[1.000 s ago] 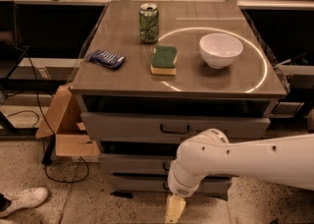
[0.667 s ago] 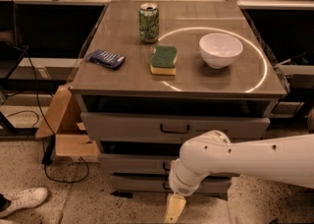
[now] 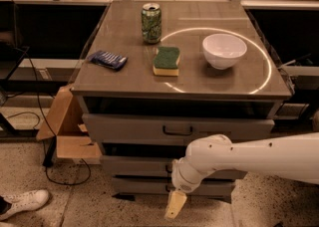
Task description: Open middle drawer
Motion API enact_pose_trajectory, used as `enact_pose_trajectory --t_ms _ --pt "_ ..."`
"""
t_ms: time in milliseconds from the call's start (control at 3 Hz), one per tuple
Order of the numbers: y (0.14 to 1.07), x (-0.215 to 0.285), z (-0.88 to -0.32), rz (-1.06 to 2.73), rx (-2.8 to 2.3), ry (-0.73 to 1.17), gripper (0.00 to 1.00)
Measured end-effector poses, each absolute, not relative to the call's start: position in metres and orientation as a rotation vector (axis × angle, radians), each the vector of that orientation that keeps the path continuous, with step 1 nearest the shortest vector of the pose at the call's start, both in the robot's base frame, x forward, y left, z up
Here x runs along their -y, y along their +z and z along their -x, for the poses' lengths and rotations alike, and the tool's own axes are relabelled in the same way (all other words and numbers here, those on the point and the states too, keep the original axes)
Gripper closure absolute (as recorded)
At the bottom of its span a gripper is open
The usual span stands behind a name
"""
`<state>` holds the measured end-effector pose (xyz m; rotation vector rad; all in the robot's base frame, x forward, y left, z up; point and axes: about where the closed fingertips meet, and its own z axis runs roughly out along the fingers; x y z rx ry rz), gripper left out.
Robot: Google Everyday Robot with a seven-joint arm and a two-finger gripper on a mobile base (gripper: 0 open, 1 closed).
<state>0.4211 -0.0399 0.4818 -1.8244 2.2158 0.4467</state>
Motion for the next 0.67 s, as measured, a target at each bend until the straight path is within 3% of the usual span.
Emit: enact_pose_trajectory --t_ms 667 --pt "0.467 0.035 -0.431 1.853 -2.208 0.454 0.0"
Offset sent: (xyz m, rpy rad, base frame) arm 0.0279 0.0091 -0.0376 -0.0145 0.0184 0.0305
